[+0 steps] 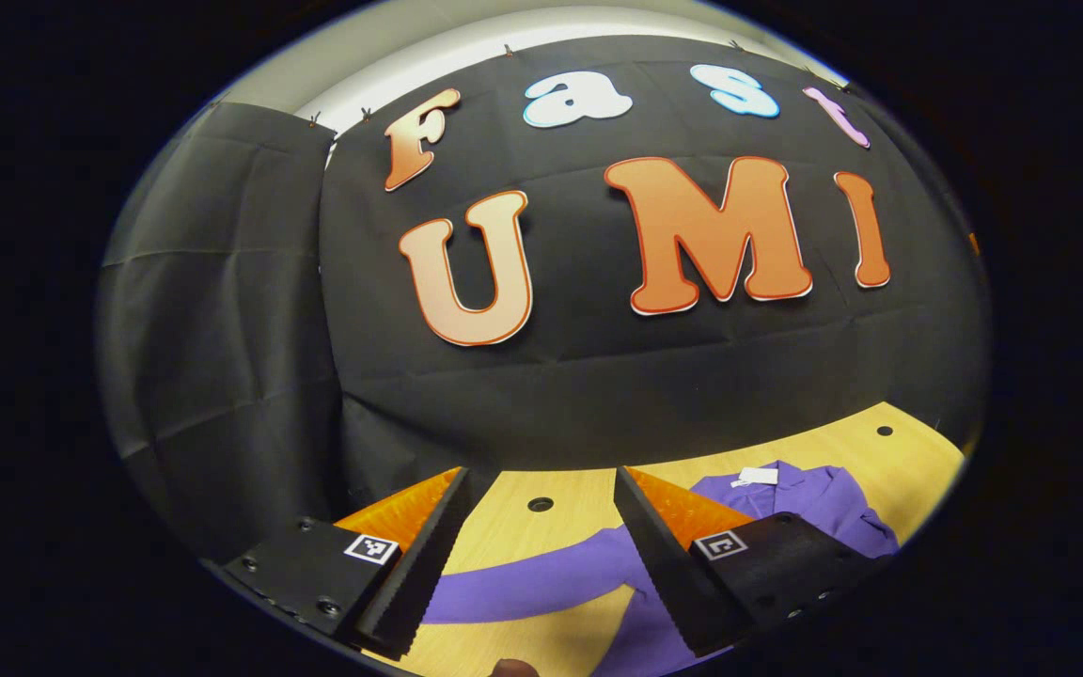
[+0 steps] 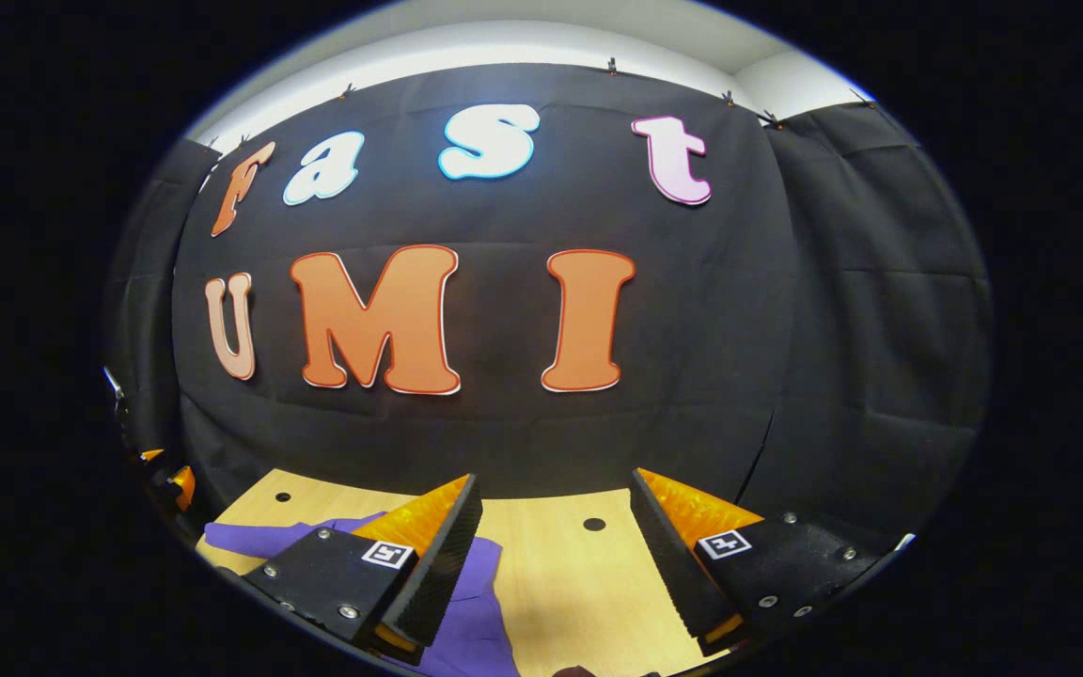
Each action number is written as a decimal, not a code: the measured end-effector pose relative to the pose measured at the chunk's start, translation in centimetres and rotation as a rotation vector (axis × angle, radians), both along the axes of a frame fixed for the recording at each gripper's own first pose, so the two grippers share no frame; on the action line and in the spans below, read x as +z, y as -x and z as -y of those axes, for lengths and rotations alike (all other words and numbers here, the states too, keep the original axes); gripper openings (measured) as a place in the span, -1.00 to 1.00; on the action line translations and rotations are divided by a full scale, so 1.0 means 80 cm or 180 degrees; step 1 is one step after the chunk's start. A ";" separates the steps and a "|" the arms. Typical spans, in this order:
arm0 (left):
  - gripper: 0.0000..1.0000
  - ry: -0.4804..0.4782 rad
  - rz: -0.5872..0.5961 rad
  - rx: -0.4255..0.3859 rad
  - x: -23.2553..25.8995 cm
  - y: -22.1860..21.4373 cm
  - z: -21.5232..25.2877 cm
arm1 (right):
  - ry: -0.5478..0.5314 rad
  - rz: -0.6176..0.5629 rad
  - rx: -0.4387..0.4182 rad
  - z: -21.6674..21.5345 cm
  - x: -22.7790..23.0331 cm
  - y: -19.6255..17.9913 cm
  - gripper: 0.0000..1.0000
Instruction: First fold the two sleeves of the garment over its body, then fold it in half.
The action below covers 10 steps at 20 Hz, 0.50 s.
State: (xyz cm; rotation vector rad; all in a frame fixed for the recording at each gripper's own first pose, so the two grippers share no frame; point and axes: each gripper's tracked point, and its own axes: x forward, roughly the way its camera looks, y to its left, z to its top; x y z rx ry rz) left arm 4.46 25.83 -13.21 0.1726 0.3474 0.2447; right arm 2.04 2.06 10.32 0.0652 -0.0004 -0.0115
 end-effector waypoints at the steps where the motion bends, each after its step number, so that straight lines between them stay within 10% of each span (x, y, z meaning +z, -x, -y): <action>1: 1.00 0.0021 -0.0095 -0.0011 -0.010 -0.002 -0.004 | -0.0038 0.0047 -0.0001 0.002 0.008 0.006 0.88; 10: 0.97 0.0586 -0.1239 0.0233 -0.115 0.001 -0.086 | 0.0354 0.0265 -0.0042 -0.001 0.050 0.061 0.88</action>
